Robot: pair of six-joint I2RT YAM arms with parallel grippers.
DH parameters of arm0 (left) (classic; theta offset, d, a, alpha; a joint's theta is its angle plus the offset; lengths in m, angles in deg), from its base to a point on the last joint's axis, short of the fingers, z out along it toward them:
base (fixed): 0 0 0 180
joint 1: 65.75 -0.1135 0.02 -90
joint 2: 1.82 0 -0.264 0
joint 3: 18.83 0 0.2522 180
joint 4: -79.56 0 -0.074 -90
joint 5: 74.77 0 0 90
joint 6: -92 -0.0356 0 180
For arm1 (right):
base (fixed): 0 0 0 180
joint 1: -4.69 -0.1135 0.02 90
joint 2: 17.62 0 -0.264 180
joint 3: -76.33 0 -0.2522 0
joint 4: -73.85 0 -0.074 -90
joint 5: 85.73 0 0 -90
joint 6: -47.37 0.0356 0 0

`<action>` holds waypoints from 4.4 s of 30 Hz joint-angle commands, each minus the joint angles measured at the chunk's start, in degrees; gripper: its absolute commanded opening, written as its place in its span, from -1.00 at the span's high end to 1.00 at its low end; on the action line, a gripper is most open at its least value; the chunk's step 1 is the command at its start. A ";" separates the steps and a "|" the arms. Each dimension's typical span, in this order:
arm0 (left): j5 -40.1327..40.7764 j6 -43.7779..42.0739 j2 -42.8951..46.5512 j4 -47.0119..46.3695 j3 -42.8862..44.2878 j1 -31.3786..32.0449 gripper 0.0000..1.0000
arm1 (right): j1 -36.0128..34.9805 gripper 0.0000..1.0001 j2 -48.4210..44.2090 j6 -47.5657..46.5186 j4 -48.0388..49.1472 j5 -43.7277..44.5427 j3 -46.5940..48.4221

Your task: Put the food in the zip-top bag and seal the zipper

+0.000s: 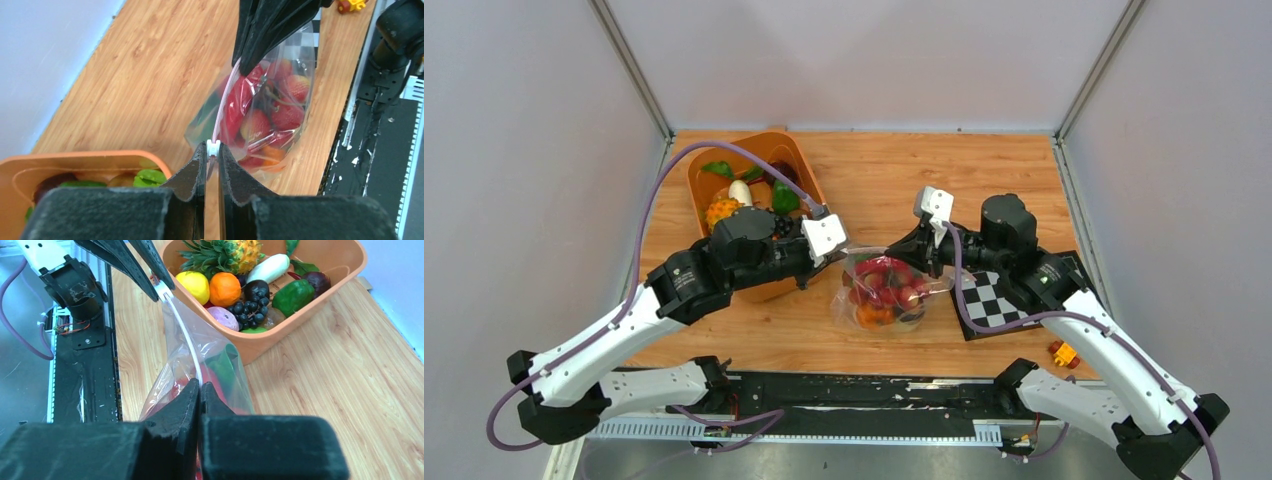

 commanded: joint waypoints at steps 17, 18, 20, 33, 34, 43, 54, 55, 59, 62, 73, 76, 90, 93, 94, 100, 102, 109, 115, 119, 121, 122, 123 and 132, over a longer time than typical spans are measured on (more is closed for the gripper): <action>10.72 2.55 3.08 -6.38 -4.58 -0.17 0.97 | 0.36 1.00 -1.92 3.07 5.43 4.22 -1.74; 10.82 2.78 3.42 -7.00 -4.99 -0.17 0.93 | 0.36 1.00 -1.87 3.17 5.41 4.20 -1.74; 10.46 3.31 4.01 -8.05 -5.58 -0.22 0.68 | 0.36 1.00 -2.07 3.25 5.26 3.89 -1.65; 7.97 3.30 2.12 -1.73 -2.12 -0.81 -0.43 | 0.36 1.00 -2.33 4.09 4.32 2.70 -1.50; 7.13 2.90 2.04 -0.69 -1.67 -0.91 -0.45 | 0.36 1.00 -2.22 4.08 4.21 2.52 -1.33; 3.43 2.31 2.01 -2.92 -0.07 -4.37 -0.38 | 0.36 1.00 -1.60 4.59 4.00 0.58 -1.04; -25.03 -2.63 -1.95 -0.35 6.59 -13.36 -0.59 | 0.30 1.00 -2.05 4.26 3.03 0.34 -0.80; -25.96 -3.28 -2.40 0.17 6.94 -13.36 -0.56 | 0.31 1.00 -1.99 4.25 2.96 0.23 -0.66; -28.80 -4.49 -4.49 2.14 7.29 -13.36 -0.33 | 0.35 1.00 -1.96 4.17 2.95 0.09 -0.58; -28.13 -4.37 -5.20 2.32 7.07 -13.31 -0.11 | 0.32 1.00 -1.82 4.13 3.11 0.12 -0.69; -19.94 -3.86 -4.81 1.90 4.91 -13.36 0.39 | 0.31 1.00 -2.17 4.43 3.20 0.51 -0.95; -19.09 -3.74 -4.91 2.17 4.18 -13.36 0.39 | 0.36 1.00 -2.35 4.43 3.29 0.52 -0.99; -18.62 -3.62 -4.16 0.89 2.88 -13.36 0.60 | 0.36 1.00 -2.43 4.69 3.56 0.90 -1.64; -17.45 -3.70 -3.59 1.70 2.66 -13.36 0.67 | 0.36 1.00 -2.28 4.70 3.51 1.55 -1.65; -17.16 -3.66 -3.33 1.91 2.47 -13.36 0.68 | 0.30 1.00 -2.23 4.71 3.48 1.76 -1.65; -16.29 -3.01 -1.65 0.89 1.08 -13.36 0.67 | 0.35 1.00 -2.30 4.78 3.67 1.57 -1.71; -16.66 -2.41 -1.48 0.23 0.81 -13.36 0.64 | 0.34 1.00 -2.23 4.91 4.00 1.13 -1.82; -18.31 -0.63 -0.72 -3.13 -1.37 -13.36 0.55 | 0.29 1.00 -1.20 6.54 4.94 -1.51 -1.08; -18.84 0.24 -0.13 -3.77 -0.83 -13.36 0.55 | 0.32 1.00 -1.65 6.97 5.20 -2.07 -1.28; -18.78 0.80 0.09 -3.94 -0.90 -13.36 0.57 | 0.29 1.00 -2.03 7.00 5.91 -2.40 -2.00; -18.24 1.15 0.17 -3.93 -1.07 -13.36 0.57 | 0.22 1.00 -2.04 7.07 6.19 -2.73 -2.29; -18.10 1.21 0.18 -3.89 -1.19 -13.36 0.56 | 0.27 1.00 -2.08 7.05 6.35 -2.70 -2.41; -18.13 1.27 0.19 -4.03 -1.49 -13.36 0.53 | 0.28 1.00 -2.04 7.09 6.74 -2.60 -2.66; -16.44 5.14 0.94 -5.53 -3.14 -13.36 -0.62 | 0.28 1.00 -2.74 7.03 8.41 -2.52 -4.39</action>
